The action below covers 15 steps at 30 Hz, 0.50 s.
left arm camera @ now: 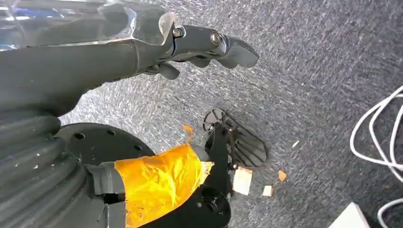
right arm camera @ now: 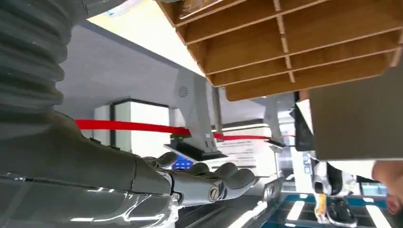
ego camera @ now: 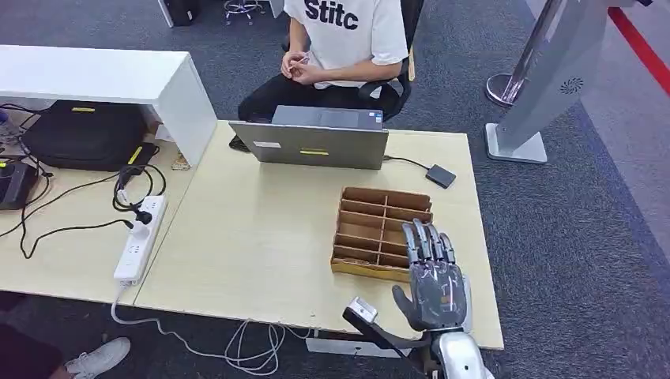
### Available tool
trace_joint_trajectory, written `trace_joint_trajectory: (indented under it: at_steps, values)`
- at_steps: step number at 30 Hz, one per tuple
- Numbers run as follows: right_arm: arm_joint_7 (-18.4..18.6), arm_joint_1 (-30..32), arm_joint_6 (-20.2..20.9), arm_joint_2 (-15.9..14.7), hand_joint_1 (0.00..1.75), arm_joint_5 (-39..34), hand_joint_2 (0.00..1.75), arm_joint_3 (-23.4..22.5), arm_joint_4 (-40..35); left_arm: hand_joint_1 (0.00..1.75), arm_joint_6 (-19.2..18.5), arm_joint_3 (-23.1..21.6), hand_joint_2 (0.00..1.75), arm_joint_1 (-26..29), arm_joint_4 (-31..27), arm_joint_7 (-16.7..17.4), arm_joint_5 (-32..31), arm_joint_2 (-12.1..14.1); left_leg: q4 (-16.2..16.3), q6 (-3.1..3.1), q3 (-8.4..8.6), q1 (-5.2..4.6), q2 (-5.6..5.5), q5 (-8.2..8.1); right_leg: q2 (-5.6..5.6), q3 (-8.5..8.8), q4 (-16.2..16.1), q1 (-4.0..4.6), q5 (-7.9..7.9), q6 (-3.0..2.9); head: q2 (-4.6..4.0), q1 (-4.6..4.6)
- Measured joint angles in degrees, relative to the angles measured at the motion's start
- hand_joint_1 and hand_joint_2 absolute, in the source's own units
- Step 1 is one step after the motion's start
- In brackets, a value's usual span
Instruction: Pass the card to the sensor for recognition and then transmit it.
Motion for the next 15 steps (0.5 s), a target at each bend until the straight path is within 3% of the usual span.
trace_joint_trajectory:
  at_steps: [7,15]
  values:
    - [-0.9,0.01,1.14,-0.59,0.0,0.0,1.75,-0.74,0.85,0.0,3.89,2.67,1.75,0.26,0.02,-2.34,2.43,-0.13,0.0,0.0,0.02,0.01,0.02,0.0,0.01,-0.02,0.0,0.01,0.0,0.0,0.0,0.0]
    - [-3.3,0.56,1.33,-0.63,0.0,0.0,1.75,-2.12,1.16,0.0,4.89,4.48,1.75,0.42,0.09,-4.68,4.7,-0.24,0.0,0.0,0.01,0.0,0.03,0.0,0.01,-0.02,0.0,0.0,0.0,0.0,0.0,0.0]
